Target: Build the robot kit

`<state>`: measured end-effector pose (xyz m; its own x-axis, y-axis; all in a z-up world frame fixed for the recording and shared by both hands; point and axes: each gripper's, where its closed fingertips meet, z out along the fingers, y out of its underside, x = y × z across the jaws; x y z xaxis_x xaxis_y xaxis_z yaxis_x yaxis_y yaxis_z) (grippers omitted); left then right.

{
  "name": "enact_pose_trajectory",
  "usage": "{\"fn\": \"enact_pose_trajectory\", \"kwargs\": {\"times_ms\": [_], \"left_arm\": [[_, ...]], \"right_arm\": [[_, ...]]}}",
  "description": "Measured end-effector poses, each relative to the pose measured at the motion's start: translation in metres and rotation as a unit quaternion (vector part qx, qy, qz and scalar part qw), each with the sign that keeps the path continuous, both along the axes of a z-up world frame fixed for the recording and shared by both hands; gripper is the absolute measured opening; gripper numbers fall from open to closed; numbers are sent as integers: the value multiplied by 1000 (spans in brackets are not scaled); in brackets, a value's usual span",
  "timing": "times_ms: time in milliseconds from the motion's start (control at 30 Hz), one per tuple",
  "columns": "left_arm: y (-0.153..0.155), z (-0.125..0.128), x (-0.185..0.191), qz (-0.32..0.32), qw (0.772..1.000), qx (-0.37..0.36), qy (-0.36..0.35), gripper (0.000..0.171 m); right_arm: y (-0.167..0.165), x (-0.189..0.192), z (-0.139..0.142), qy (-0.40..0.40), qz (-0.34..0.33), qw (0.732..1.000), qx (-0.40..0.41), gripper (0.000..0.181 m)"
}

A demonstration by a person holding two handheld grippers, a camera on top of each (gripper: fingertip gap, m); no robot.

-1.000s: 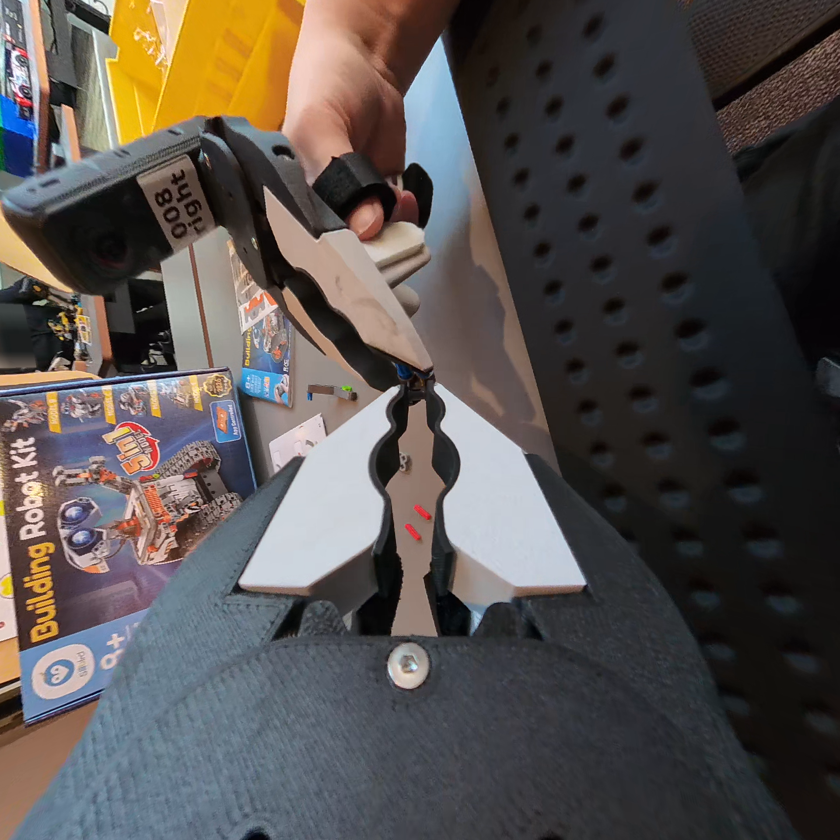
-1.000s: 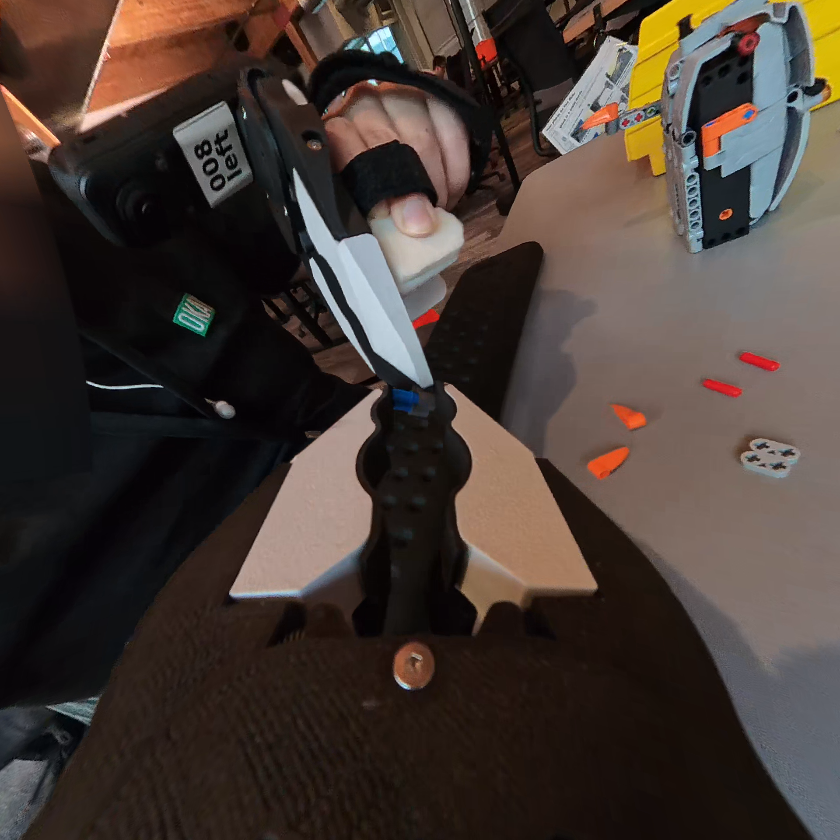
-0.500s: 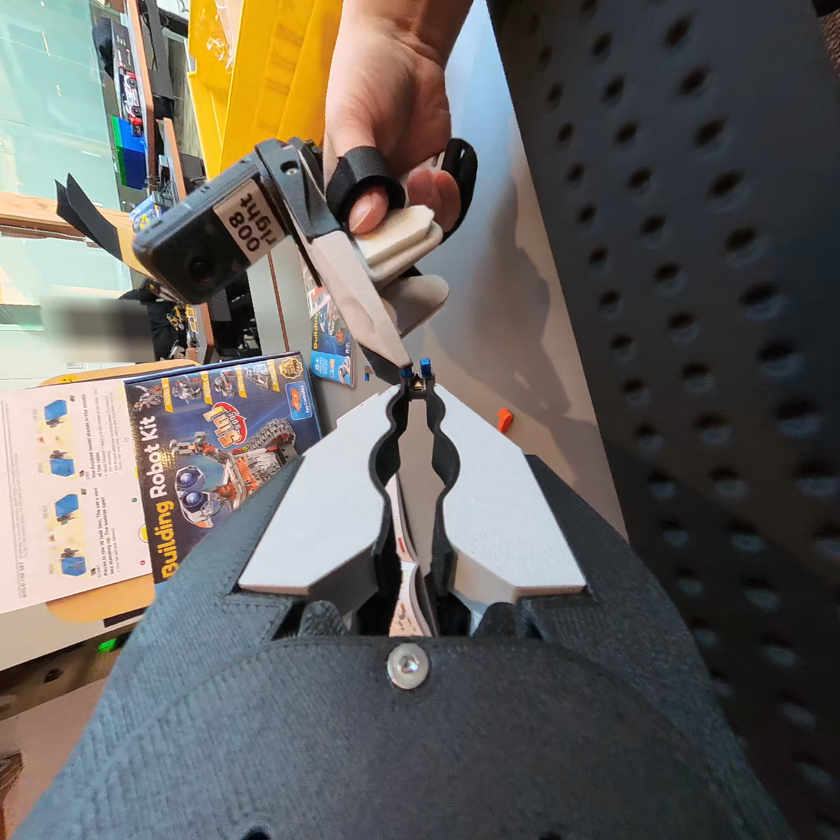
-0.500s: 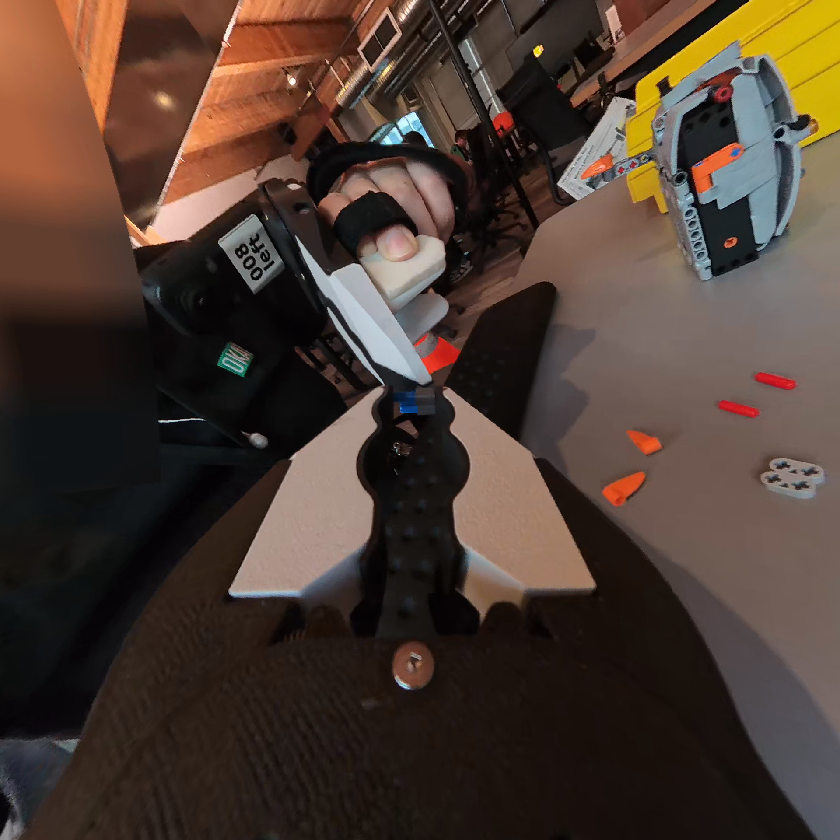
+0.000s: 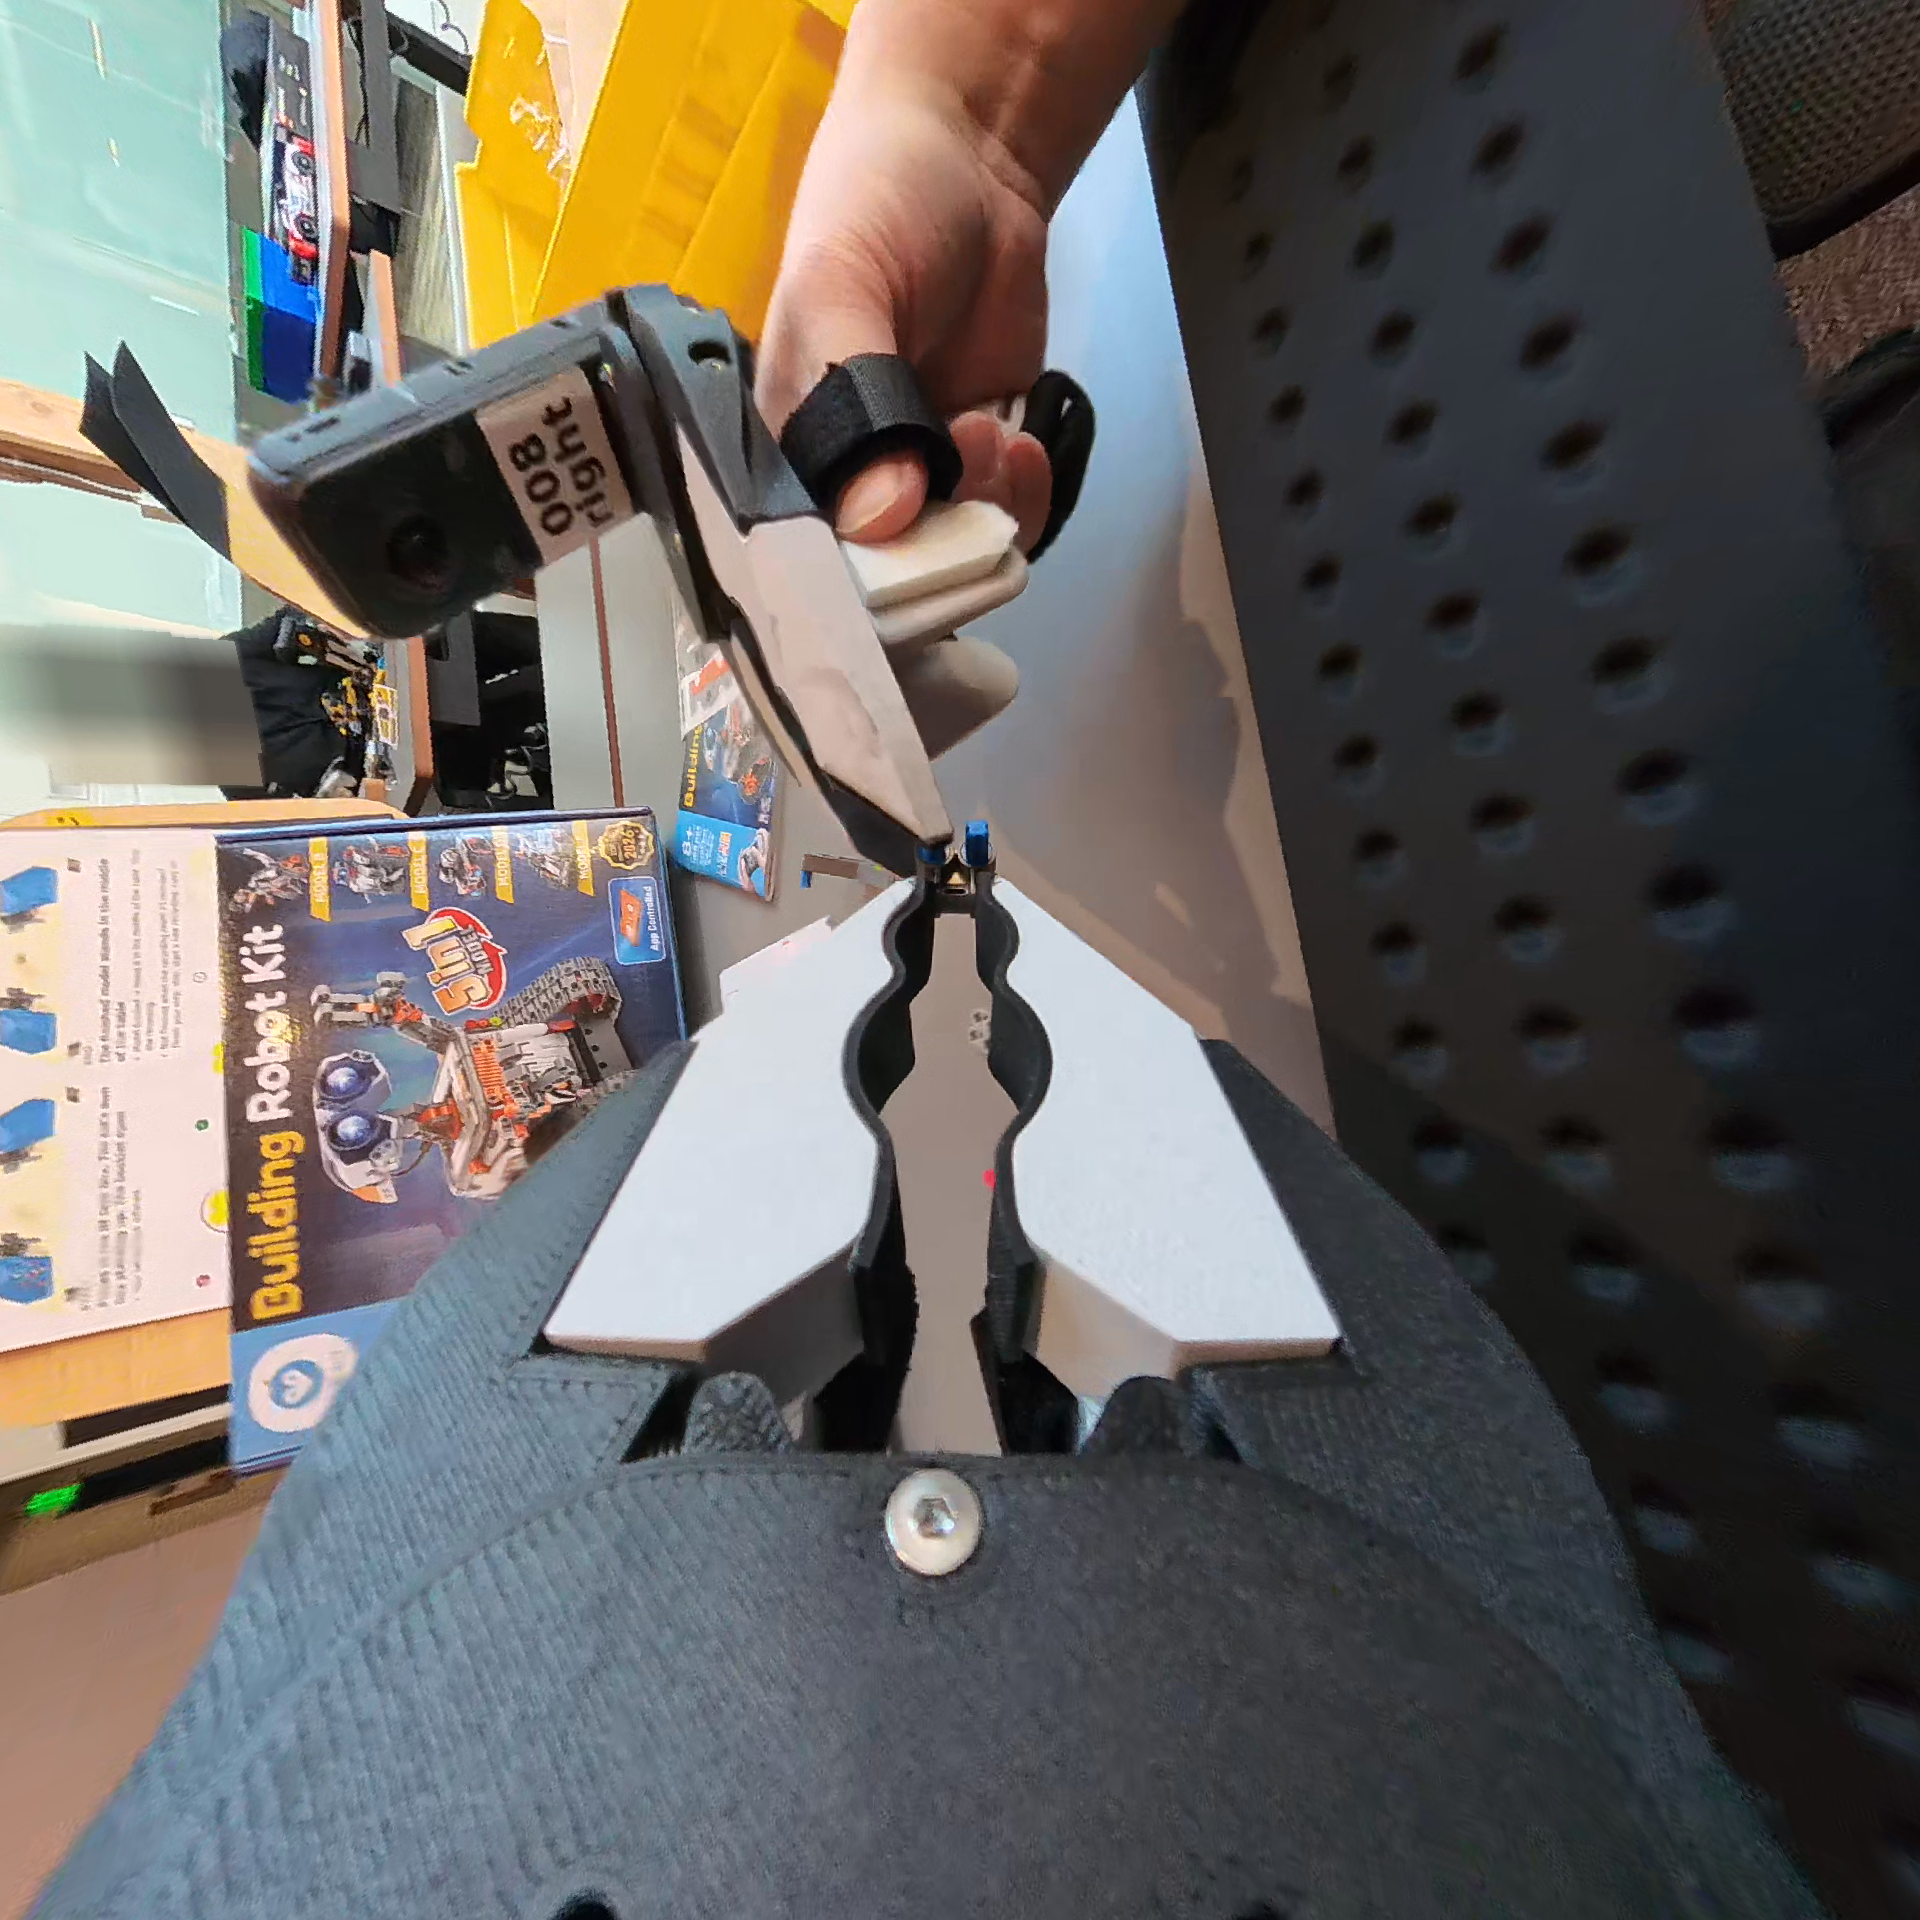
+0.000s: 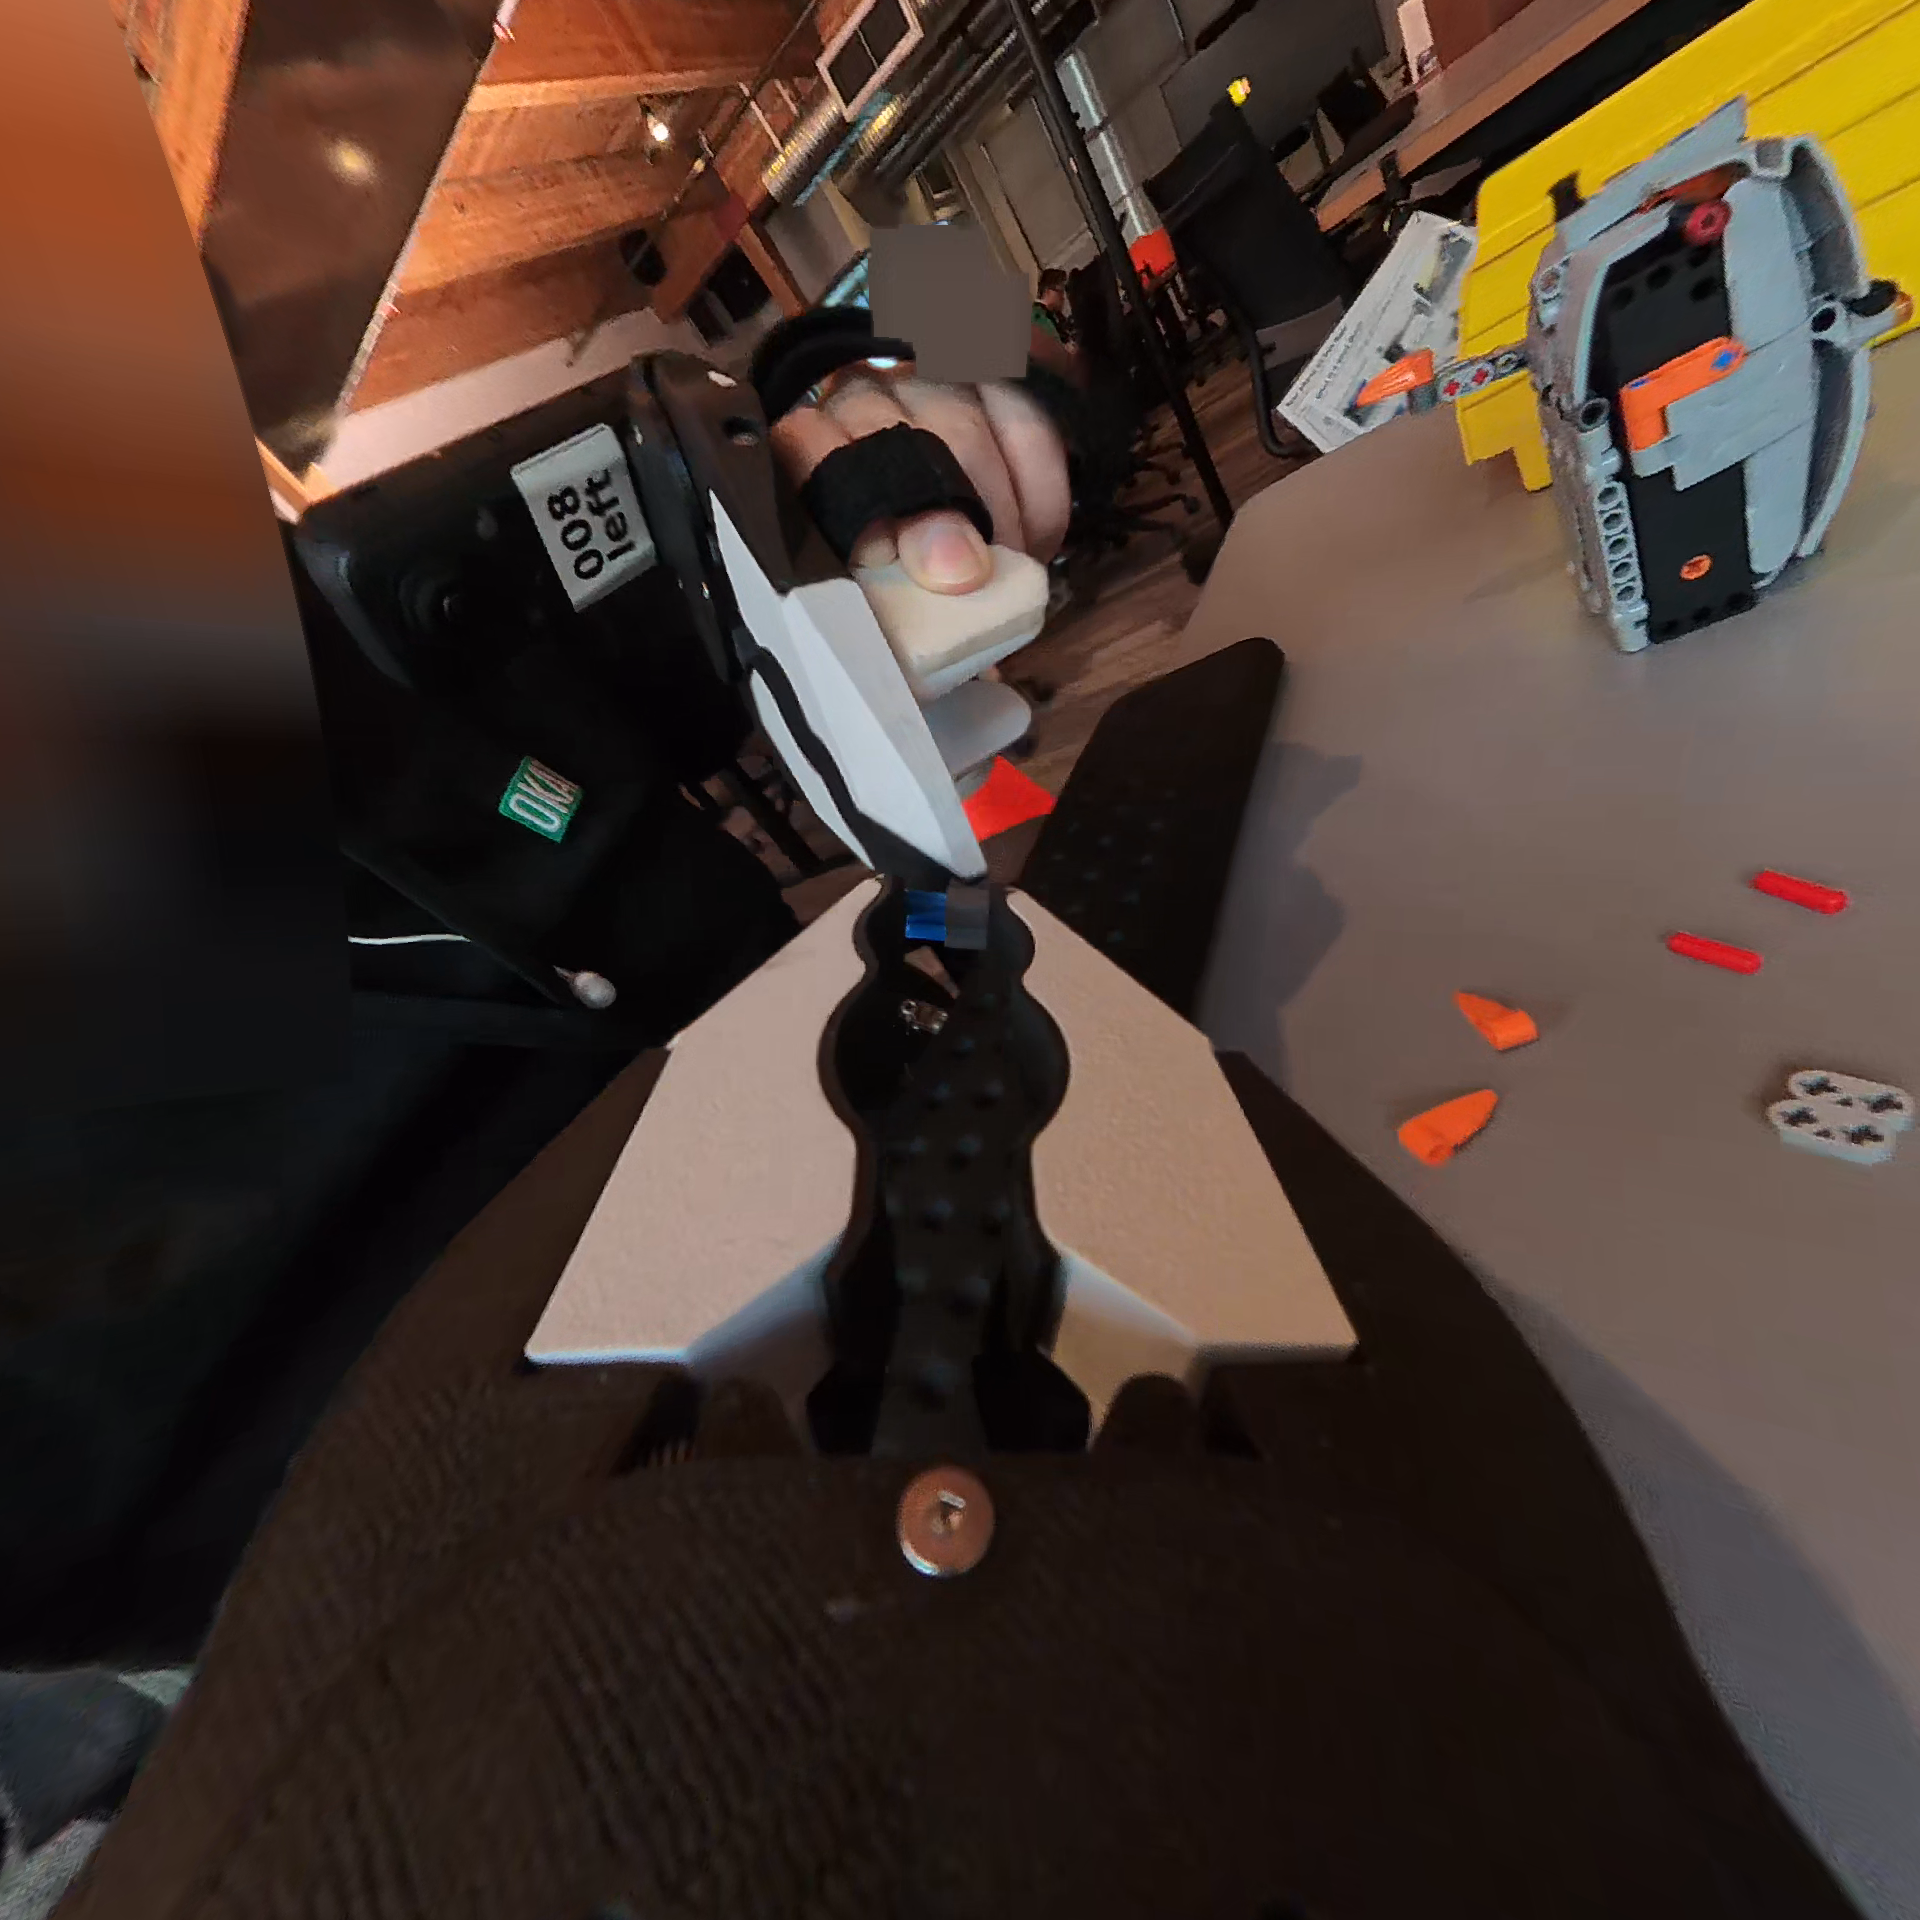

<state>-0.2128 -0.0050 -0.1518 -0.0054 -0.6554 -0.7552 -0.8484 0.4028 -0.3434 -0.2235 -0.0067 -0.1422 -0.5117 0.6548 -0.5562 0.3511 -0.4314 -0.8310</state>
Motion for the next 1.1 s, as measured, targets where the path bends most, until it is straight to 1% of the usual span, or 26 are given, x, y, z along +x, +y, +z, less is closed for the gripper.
{"fn": "enact_pose_trajectory", "kwargs": {"times_ms": [67,100,133,167,200,267,300,367,433,467,533,567,600,700,733,767,800,900,1000,1100], "left_arm": [[-3,0,-1,12,999,-30,-38,6],[-5,0,-2,18,997,-51,-60,6],[-7,-1,-4,25,993,-80,-80,6],[-7,-3,-8,34,989,-110,-97,6],[-8,-6,-12,42,983,-138,-111,6],[-10,-12,-20,52,971,-191,-132,6],[-12,-16,-23,58,965,-218,-137,6],[-14,-25,-28,69,953,-264,-135,6],[-15,-31,-30,73,948,-282,-126,6],[-14,-34,-31,75,949,-283,-116,6],[-13,-40,-32,78,951,-283,-95,6],[-12,-41,-32,77,952,-284,-89,6],[-13,-43,-31,74,951,-286,-85,6],[-12,-46,-31,70,951,-294,-72,6],[-11,-47,-31,70,950,-296,-67,6],[-9,-48,-32,71,950,-297,-64,6],[-8,-49,-33,70,950,-298,-62,6],[-2,-49,-36,73,951,-296,-59,6],[2,-50,-41,82,948,-301,-61,6],[6,-56,-49,98,943,-309,-75,6]], "right_arm": [[-3,-1,1,5,12,1000,-20,16],[-5,-1,0,10,11,1000,-10,17],[-3,-3,-1,20,-2,1000,22,24],[0,-6,-6,27,-25,996,80,35],[3,-7,-11,33,-48,987,153,39],[8,-9,-22,39,-82,950,300,39],[7,-10,-25,44,-92,929,356,37],[3,-14,-31,46,-100,895,433,33],[1,-19,-38,36,-105,871,478,30],[-2,-20,-43,31,-97,866,490,27],[-4,-23,-52,12,-87,865,494,27],[-6,-24,-54,7,-81,868,489,24],[-8,-25,-56,4,-73,873,483,17],[-8,-25,-59,-4,-67,880,471,14],[-8,-25,-60,-8,-65,881,468,10],[-10,-24,-61,-8,-56,883,467,0],[-10,-25,-60,-6,-58,884,465,0],[-4,-27,-59,-11,-79,876,476,12],[0,-24,-57,-12,-83,874,478,11],[16,-23,-58,-26,-114,869,480,11]]}}
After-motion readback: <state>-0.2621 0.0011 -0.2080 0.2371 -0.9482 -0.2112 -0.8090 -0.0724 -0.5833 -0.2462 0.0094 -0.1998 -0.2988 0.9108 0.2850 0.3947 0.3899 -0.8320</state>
